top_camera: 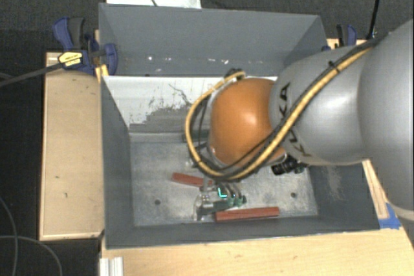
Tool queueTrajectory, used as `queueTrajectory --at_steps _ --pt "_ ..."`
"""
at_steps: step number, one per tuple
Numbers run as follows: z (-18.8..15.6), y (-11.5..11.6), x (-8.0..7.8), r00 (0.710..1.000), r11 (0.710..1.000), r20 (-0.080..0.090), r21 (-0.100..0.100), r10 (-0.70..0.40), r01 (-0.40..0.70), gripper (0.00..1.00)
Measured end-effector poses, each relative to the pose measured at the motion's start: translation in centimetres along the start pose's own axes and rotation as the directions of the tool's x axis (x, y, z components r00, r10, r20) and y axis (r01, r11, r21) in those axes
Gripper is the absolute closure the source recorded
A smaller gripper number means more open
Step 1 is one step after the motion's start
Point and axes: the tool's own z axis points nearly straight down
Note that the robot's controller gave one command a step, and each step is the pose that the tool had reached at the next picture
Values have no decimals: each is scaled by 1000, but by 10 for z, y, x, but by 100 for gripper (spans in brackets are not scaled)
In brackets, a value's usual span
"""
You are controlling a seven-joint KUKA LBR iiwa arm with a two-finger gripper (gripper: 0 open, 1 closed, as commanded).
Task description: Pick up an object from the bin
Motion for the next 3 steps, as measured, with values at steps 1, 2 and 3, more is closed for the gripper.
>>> queueTrajectory --at_steps 1,2,3 --pt "-4 -1 -2 1000 1000 7 -2 5 -5 0" --pt "69 -19 -45 999 999 19 -3 -50 51 100" --pt "69 -19 -45 999 999 18 -3 -48 48 100"
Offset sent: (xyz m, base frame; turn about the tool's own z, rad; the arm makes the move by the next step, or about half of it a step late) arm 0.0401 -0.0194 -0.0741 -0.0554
